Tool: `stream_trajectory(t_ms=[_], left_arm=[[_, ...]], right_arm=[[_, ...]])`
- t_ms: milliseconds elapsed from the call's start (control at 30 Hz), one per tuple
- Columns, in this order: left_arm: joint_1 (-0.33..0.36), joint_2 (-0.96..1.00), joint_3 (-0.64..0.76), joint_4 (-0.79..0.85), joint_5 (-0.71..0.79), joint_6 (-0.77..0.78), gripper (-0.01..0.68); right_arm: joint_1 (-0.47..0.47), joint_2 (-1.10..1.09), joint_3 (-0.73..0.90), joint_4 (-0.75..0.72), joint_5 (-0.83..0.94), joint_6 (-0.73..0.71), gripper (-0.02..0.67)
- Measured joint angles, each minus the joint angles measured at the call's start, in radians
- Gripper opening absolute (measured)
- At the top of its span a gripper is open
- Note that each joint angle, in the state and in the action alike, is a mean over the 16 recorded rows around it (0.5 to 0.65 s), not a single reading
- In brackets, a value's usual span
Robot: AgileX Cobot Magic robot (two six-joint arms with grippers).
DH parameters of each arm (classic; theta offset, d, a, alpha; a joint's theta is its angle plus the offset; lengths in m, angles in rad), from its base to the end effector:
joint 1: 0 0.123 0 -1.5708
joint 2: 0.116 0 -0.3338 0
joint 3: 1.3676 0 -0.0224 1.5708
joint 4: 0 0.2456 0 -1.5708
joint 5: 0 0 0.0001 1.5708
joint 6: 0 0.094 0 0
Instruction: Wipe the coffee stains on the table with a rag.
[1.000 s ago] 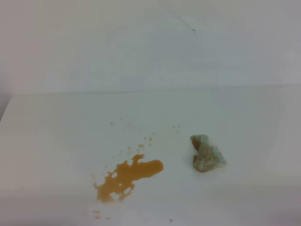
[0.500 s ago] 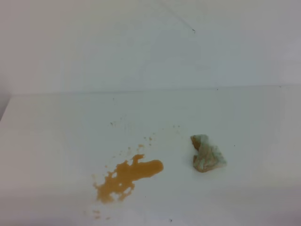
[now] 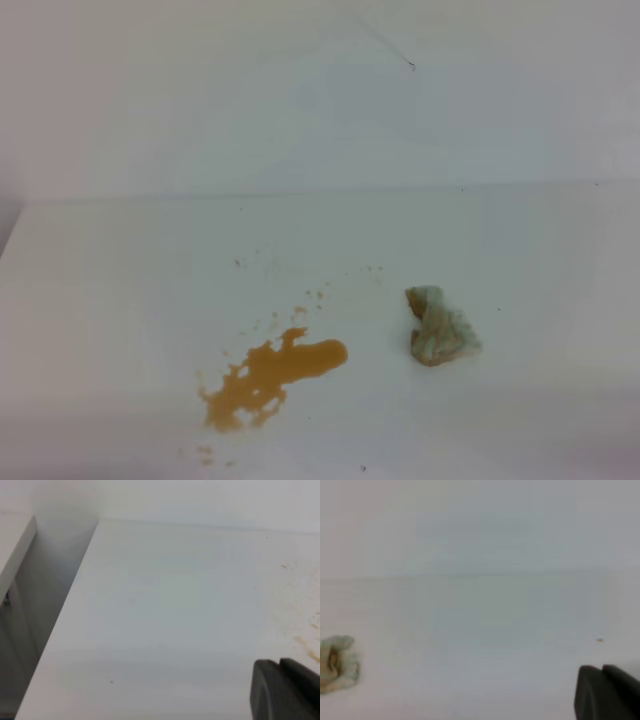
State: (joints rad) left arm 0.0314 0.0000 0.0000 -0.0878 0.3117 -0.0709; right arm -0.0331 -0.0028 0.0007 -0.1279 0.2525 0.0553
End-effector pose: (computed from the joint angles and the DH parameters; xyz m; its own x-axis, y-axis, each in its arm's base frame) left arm 0.0028 -0.0024 0.1844 -0.2180 -0.1607 -0.9626 -0.0392 0.9870 -0.1559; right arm 0.0036 -0.0031 0.1897 -0.1645 -0.0631 -0.9844 0.0534 0.9959 -0.0728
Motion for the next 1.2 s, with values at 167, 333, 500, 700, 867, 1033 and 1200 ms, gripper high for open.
stream_trajectory(t_ms=[167, 333, 500, 700, 867, 1033, 1200], left_arm=[[0.0, 0.0, 0.0, 0.0, 0.0, 0.0, 0.001], [0.0, 0.0, 0.0, 0.0, 0.0, 0.0, 0.001], [0.0, 0.0, 0.0, 0.0, 0.0, 0.0, 0.001], [0.0, 0.0, 0.0, 0.0, 0.0, 0.0, 0.001], [0.0, 0.0, 0.0, 0.0, 0.0, 0.0, 0.001], [0.0, 0.0, 0.0, 0.0, 0.0, 0.0, 0.0], [0.0, 0.0, 0.0, 0.0, 0.0, 0.0, 0.0]], right_arm=[[0.0, 0.0, 0.0, 0.047, -0.067, 0.007, -0.003], [0.0, 0.001, 0.0, 0.13, -0.144, 0.028, -0.003], [0.0, 0.002, 0.0, 0.214, -0.206, 0.046, -0.003], [0.0, 0.003, -0.013, 0.291, -0.218, 0.057, -0.003], [0.0, 0.032, -0.046, 0.306, -0.191, 0.037, -0.003], [0.0, 0.118, -0.12, 0.308, -0.136, 0.011, -0.003], [0.0, 0.278, -0.252, 0.307, -0.057, -0.06, -0.003]])
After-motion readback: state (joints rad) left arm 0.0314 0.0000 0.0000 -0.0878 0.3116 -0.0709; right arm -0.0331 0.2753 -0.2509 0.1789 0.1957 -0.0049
